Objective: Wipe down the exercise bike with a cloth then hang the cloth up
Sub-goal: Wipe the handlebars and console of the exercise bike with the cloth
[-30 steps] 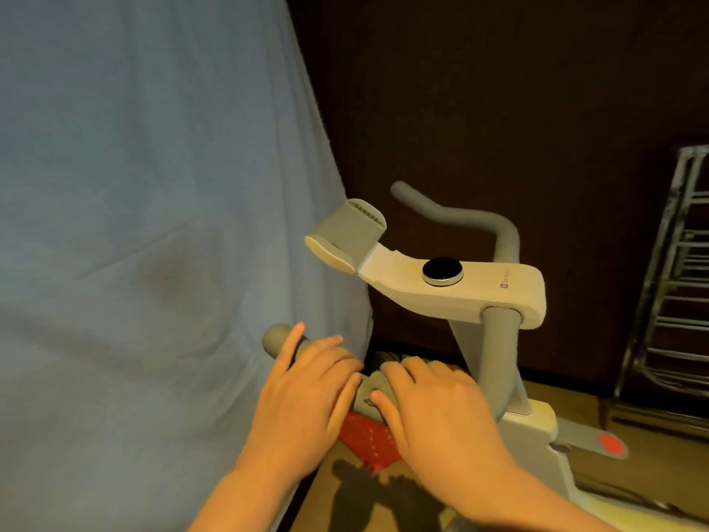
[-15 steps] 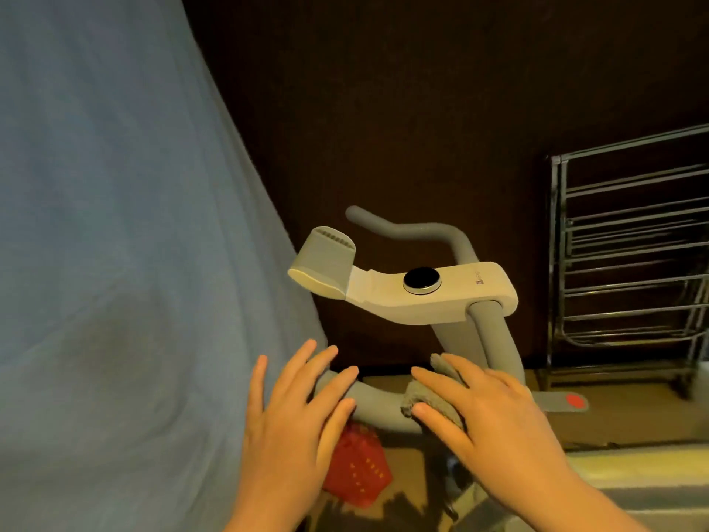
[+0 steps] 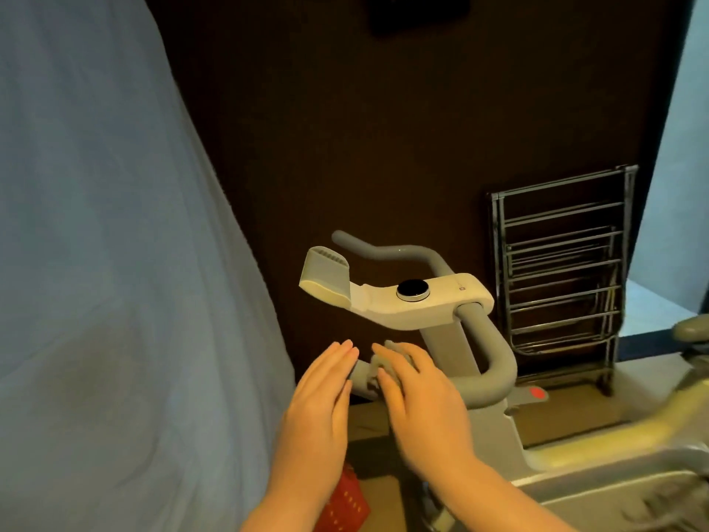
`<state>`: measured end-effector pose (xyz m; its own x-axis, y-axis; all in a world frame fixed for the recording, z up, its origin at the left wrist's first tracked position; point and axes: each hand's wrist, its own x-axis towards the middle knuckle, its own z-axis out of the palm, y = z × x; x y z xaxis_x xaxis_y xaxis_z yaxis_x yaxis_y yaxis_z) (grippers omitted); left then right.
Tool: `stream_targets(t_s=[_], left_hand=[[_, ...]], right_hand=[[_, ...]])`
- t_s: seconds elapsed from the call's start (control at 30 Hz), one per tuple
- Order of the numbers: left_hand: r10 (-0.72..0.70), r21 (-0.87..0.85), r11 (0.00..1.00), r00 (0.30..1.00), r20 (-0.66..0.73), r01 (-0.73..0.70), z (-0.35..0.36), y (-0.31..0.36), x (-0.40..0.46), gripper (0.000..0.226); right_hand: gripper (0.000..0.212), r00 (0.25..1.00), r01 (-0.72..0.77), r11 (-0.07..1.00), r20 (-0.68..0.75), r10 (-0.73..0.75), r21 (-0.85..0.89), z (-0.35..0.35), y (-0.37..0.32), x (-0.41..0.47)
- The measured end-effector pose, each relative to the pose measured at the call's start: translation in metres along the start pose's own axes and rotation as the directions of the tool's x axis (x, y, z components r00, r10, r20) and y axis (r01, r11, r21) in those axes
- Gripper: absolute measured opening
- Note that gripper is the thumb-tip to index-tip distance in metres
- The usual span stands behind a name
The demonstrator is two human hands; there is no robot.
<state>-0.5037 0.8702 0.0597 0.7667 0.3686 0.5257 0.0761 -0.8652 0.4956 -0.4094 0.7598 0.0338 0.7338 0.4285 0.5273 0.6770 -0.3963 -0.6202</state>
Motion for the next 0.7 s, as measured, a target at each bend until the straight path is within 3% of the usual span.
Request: stream_targets(t_s=[0.07,0.13,0.23,0.37,0.5,0.57,0.63,0.7], left_hand=[[-0.002,-0.023,1.0,1.0,-0.015,0.002,0.002,0.001,-0.001,0.045],[0.005,-0.019,1.0,1.0,-0.009,-0.005,0.005,0.001,-0.002,0.045],[0.004,-0.008,1.0,1.0,-0.017,-0.004,0.006,0.0,-0.001,0.044],[-0.008,-0.03,1.0,1.0,-0.023,0.008,0.007,-0.002,0.006,0.04],[-0.021,-0.063,0.998,1.0,-0.005,0.021,0.005,-0.003,0.006,0.04],[-0.019,-0.045,0.999,1.0,-0.022,0.018,0.007,-0.002,0.005,0.042],[-0.027,-0.028,0.999,0.999,-0.042,0.026,0.008,0.003,0.004,0.043],[-0.024,0.005,1.0,0.999,-0.04,0.025,0.007,0.007,0.002,0.045]], right_hand=[[0.035,0.995,0.08,0.997,-0.055,-0.08,0.004,0.014,-0.021,-0.002],[0.04,0.994,0.107,0.994,-0.017,-0.107,-0.006,0.01,-0.007,-0.003],[0.046,0.999,0.028,0.999,-0.039,-0.029,-0.027,0.0,0.018,-0.01],[0.033,0.99,0.001,0.998,-0.138,0.008,0.061,0.019,-0.022,-0.009],[0.051,0.984,0.135,0.982,-0.099,-0.149,-0.133,0.01,0.013,-0.013],[0.053,0.979,0.061,0.982,-0.18,-0.094,-0.181,0.007,0.03,-0.015],[0.045,0.962,-0.061,0.996,-0.269,0.041,-0.067,0.016,0.008,-0.013],[0.04,0.949,-0.039,0.999,-0.314,0.034,-0.009,0.03,-0.022,-0.012]])
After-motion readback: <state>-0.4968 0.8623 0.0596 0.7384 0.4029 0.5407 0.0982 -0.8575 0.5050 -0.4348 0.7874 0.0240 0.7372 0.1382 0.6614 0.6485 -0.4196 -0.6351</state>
